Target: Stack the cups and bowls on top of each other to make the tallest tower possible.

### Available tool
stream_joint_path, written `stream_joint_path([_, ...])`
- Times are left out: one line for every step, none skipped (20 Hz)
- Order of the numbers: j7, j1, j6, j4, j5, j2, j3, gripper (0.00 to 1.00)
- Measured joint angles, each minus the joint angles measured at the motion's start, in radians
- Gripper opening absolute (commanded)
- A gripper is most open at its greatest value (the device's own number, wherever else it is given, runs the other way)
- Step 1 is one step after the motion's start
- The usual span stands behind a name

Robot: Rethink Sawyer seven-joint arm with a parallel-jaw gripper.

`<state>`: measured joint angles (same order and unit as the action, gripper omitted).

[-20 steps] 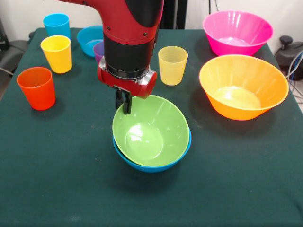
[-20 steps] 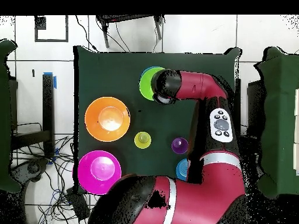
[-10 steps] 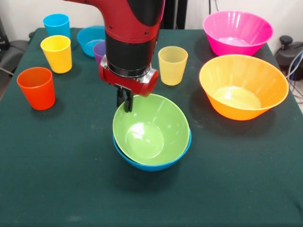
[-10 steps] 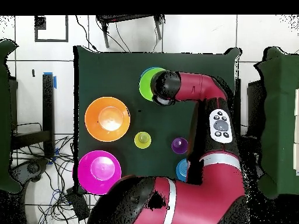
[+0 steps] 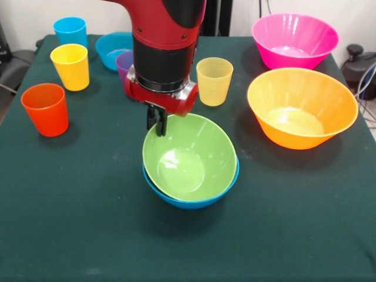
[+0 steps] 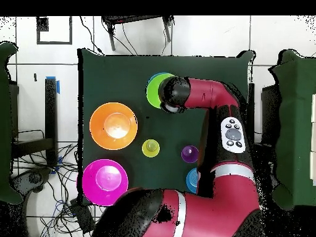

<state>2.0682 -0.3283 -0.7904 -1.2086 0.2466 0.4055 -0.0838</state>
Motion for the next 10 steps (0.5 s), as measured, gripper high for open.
stream_joint_path([0.0,0.0,0.0,-0.002,0.0,0.0,0.0,0.0])
stream_joint_path([0.0,0.0,0.0,-0.004,0.0,0.001,0.0,0.0])
stream_joint_path([0.0,-0.001,0.0,-0.009,0.0,0.003,0.0,0.0])
stream_joint_path([0.0,-0.001,0.0,-0.013,0.0,0.005,0.0,0.0])
stream_joint_path([0.0,-0.002,0.0,-0.017,0.0,0.006,0.0,0.0])
stream_joint_path([0.0,-0.004,0.002,-0.026,0.0,0.01,0.0,0.0])
stream_joint_path([0.0,-0.007,0.006,-0.038,0.0,0.015,0.0,0.0])
stream_joint_path([0.0,-0.008,0.009,-0.045,0.0,0.018,0.0,0.0])
stream_joint_path([0.0,-0.011,0.015,-0.06,0.0,0.024,0.0,0.0])
stream_joint_path([0.0,-0.017,0.027,-0.082,0.0,0.033,0.0,0.0])
